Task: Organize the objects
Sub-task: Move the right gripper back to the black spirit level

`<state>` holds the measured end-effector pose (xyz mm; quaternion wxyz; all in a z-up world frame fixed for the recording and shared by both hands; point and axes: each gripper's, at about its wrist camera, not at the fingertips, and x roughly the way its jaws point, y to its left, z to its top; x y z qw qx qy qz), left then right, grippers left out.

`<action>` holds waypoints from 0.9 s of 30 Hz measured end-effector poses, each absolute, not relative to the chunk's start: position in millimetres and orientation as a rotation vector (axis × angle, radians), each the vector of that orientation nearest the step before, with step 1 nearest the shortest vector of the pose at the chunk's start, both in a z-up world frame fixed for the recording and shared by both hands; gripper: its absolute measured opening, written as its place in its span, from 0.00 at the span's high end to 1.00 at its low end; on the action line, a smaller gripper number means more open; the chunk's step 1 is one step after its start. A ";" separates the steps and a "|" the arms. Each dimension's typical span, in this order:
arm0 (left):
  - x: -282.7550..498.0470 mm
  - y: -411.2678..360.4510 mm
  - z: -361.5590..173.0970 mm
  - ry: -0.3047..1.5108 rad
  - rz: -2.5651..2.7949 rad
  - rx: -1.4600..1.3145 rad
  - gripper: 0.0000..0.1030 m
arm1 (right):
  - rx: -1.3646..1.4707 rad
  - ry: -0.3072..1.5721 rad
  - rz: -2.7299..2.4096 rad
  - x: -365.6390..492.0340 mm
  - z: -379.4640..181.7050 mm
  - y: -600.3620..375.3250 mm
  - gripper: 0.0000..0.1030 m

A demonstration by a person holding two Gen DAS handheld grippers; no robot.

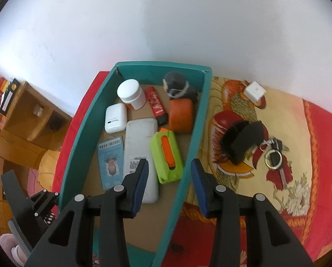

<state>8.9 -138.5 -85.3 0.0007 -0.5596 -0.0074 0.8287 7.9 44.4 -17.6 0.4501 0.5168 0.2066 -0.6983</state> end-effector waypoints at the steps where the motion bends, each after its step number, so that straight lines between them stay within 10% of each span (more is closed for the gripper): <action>1: 9.9 -138.0 -84.9 -0.020 2.601 -1.755 0.68 | 1.283 0.500 -1.738 6.9 -17.7 48.8 0.62; 27: 9.9 -139.0 -83.6 -0.058 2.596 -1.762 0.68 | 1.448 0.325 -1.912 -66.3 -43.4 149.7 0.54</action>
